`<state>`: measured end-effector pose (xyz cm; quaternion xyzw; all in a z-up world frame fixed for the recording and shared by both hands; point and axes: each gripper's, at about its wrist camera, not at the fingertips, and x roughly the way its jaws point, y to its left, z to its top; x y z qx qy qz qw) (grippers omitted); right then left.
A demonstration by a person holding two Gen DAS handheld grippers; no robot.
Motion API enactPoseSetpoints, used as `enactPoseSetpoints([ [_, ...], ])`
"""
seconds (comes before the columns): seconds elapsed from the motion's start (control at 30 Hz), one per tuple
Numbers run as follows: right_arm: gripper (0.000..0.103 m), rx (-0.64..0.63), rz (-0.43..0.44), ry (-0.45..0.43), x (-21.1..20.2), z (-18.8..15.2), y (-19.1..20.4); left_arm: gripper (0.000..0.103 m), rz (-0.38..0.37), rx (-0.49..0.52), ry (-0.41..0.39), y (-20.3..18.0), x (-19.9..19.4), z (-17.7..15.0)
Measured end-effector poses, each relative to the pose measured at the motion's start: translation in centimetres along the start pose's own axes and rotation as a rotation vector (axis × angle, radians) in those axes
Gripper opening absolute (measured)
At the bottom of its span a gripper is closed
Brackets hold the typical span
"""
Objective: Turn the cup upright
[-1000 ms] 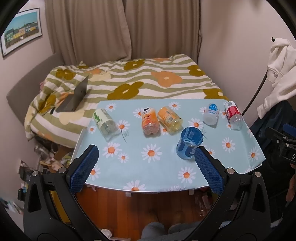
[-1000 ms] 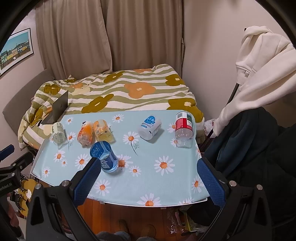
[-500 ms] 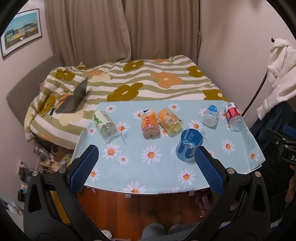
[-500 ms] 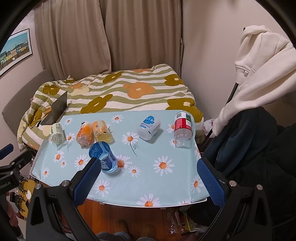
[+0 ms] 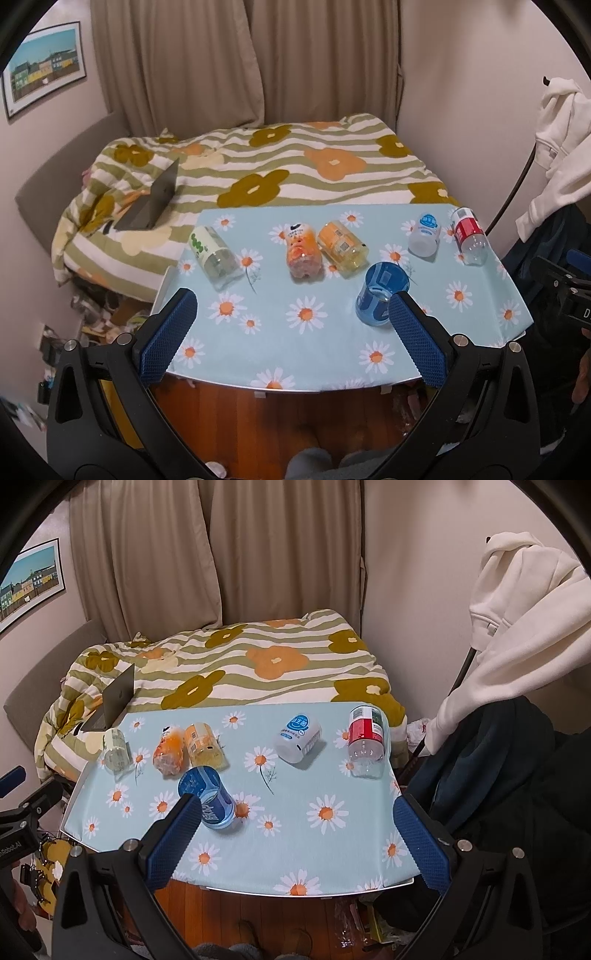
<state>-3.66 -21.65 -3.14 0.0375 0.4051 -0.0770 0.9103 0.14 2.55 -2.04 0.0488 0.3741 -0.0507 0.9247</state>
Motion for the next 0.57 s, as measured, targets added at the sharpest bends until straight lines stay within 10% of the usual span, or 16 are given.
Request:
enactPoseSetpoints([
  [0.57, 0.103, 0.003, -0.002, -0.008, -0.05, 0.64, 0.02, 0.103, -0.006, 0.011, 0.002, 0.31, 0.41, 0.15],
])
